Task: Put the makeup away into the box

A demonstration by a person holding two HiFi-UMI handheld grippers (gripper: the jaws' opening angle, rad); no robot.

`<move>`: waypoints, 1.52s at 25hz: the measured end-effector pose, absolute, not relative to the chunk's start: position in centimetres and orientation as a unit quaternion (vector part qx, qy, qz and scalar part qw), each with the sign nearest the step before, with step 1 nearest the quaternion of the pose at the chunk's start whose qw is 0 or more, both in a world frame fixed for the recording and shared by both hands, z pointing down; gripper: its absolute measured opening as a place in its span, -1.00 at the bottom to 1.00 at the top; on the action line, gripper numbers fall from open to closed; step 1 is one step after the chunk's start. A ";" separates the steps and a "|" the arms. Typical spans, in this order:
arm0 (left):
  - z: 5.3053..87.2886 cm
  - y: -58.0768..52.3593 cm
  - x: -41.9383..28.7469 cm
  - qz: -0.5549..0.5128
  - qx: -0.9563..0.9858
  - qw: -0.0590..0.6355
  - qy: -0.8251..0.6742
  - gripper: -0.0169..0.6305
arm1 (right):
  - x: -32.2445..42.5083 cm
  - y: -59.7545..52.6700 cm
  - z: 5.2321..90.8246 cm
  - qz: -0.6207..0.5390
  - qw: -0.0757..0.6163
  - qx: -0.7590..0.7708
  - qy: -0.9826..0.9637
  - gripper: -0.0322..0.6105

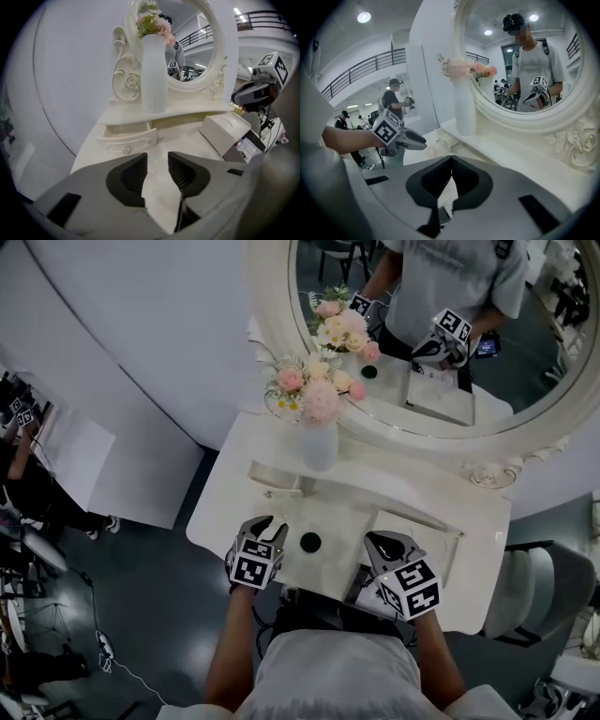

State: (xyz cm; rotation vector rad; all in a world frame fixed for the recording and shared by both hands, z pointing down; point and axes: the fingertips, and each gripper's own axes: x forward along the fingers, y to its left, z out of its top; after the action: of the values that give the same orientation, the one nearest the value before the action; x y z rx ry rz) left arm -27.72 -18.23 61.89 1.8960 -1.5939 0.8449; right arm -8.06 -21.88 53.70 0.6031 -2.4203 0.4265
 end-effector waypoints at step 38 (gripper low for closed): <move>62.7 -20.2 -24.6 0.336 0.850 0.175 -0.366 -0.46 | -4.6 -15.4 52.9 0.206 0.285 0.481 -0.803 -0.89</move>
State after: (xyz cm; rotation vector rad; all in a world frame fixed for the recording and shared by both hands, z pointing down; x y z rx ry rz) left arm -24.64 -20.25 62.67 2.4082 -1.0371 0.9526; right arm -4.60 -15.41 52.88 1.2857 -2.1483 0.5506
